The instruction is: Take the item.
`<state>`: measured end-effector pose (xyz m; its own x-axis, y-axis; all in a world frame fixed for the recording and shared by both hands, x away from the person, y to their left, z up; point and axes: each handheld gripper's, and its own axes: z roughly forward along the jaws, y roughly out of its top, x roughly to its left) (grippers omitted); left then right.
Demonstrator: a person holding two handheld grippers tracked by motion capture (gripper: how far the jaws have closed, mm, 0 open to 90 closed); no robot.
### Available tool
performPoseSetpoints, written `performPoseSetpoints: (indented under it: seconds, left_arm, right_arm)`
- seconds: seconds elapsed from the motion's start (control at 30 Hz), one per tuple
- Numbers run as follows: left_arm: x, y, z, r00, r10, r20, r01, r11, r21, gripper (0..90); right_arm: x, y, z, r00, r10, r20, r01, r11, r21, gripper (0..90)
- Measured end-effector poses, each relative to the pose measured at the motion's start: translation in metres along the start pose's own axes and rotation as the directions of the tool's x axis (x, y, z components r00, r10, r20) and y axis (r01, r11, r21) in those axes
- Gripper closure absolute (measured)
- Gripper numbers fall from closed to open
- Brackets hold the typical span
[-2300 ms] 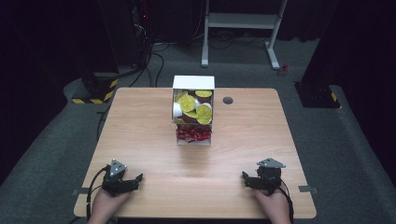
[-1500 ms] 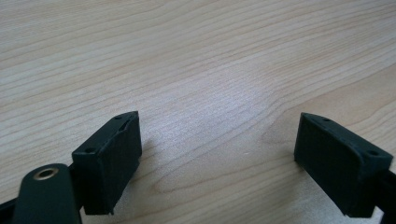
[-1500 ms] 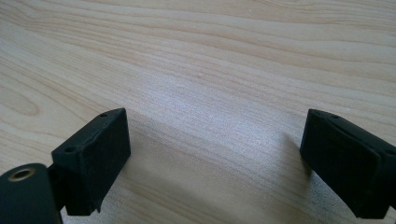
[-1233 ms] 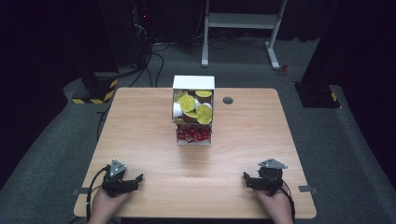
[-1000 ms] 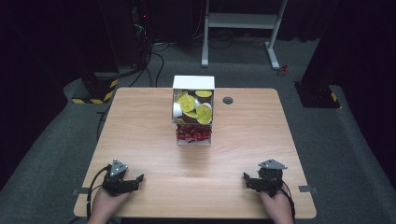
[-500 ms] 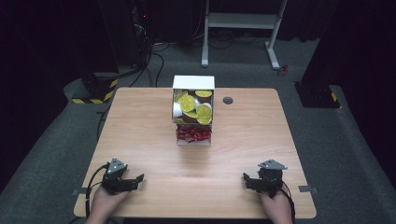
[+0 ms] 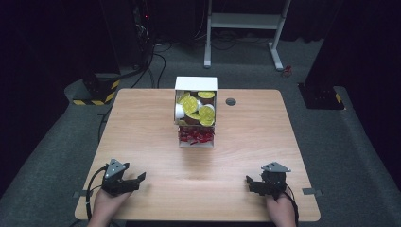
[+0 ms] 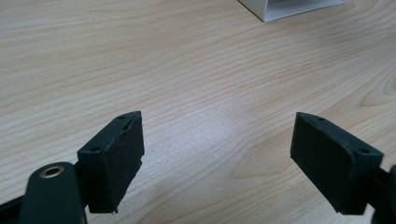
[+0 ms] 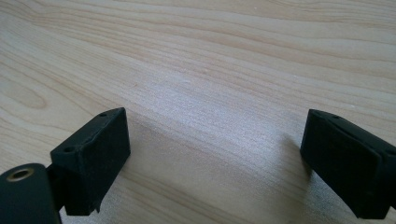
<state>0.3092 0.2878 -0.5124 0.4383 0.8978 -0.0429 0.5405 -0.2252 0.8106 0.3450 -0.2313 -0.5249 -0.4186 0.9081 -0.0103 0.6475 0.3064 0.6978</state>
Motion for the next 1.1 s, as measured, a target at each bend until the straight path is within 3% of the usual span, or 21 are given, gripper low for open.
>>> performPoseSetpoints:
  seconds: [0.13,0.63,0.9,1.0,1.1]
  left_arm:
    - [-0.002,0.001,-0.002,0.9995,0.026,-0.016,-0.026,0.9996,-0.009,17.8]
    - [-0.007,0.005,-0.009,0.9998,0.015,0.011,-0.014,0.9969,-0.078,18.1]
    - [-0.013,0.02,-0.01,0.9992,0.024,0.032,-0.021,0.9974,-0.069,18.6]
    - [-0.019,0.027,-0.01,0.9983,0.052,0.027,-0.05,0.9973,-0.054,18.5]
    - [-0.018,0.031,-0.01,0.9981,0.053,0.032,-0.051,0.9974,-0.05,18.5]
  right_arm:
    - [0.0,0.0,0.0,1.0,0.0,-0.001,0.0,1.0,0.0,8.0]
    - [0.001,0.0,0.0,0.9999,-0.007,-0.01,0.007,1.0,0.003,8.0]
    - [0.001,0.001,0.0,0.9999,-0.01,-0.013,0.01,1.0,0.003,8.0]
    - [0.001,0.0,0.0,0.9999,-0.008,-0.012,0.008,1.0,0.003,8.1]
    - [0.001,0.0,0.0,0.9999,-0.007,-0.013,0.007,1.0,0.004,8.0]
